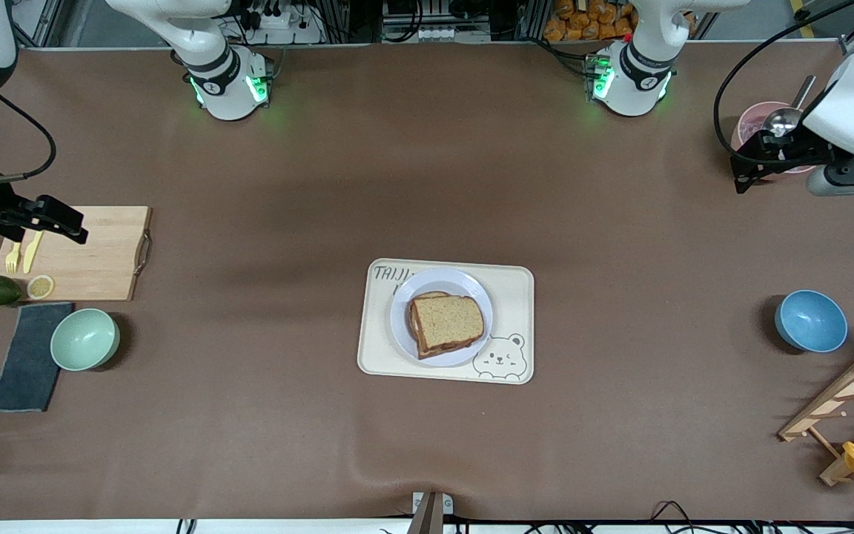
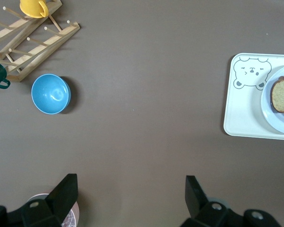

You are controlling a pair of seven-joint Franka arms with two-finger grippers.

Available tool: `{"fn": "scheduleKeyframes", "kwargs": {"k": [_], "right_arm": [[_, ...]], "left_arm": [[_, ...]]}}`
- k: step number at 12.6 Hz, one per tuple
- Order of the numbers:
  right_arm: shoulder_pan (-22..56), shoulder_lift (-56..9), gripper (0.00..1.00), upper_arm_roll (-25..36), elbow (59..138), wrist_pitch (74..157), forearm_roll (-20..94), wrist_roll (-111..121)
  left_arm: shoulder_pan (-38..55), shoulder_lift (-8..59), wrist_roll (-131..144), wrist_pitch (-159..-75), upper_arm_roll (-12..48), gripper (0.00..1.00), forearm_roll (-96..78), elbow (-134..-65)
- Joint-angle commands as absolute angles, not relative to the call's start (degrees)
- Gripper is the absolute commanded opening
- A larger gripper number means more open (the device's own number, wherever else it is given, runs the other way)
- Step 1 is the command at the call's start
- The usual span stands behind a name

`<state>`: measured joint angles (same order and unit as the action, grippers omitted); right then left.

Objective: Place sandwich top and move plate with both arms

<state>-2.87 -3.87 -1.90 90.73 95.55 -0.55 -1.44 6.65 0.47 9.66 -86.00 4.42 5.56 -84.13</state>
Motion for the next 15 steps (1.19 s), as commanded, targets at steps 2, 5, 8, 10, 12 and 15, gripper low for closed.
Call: {"fn": "scheduleKeyframes", "kwargs": {"k": [2, 5, 8, 10, 12, 15], "right_arm": [[-4.04, -4.31, 1.0, -2.81, 89.83, 94.83, -0.97, -1.23], [-4.13, -4.39, 1.0, -2.81, 90.0, 94.83, -0.97, -1.23], [-4.13, -4.39, 1.0, -2.81, 89.91, 94.66, -0.97, -1.23], [-4.04, -4.48, 1.0, -2.81, 89.91, 94.75, -0.97, -1.23], [-3.96, -4.39, 1.0, -2.81, 89.82, 94.75, -0.97, -1.41], [-3.96, -4.57, 1.0, -2.81, 89.91, 94.75, -0.97, -1.32]], "left_arm": [[9.13, -2.9, 10.81, -86.22, 2.73, 1.0, 4.83, -88.06], [9.93, -3.08, 10.9, -87.01, 2.11, 1.0, 4.83, -88.15], [9.93, -3.43, 10.9, -88.15, 2.28, 1.0, 4.48, -88.85], [9.76, -4.56, 13.08, -89.29, 2.2, 1.0, 2.74, -90.87], [9.67, -5.01, 13.71, -90.17, 1.93, 1.0, 1.76, -92.54], [8.88, -5.88, 13.97, -92.02, 1.85, 1.0, 1.58, -96.05]]}}
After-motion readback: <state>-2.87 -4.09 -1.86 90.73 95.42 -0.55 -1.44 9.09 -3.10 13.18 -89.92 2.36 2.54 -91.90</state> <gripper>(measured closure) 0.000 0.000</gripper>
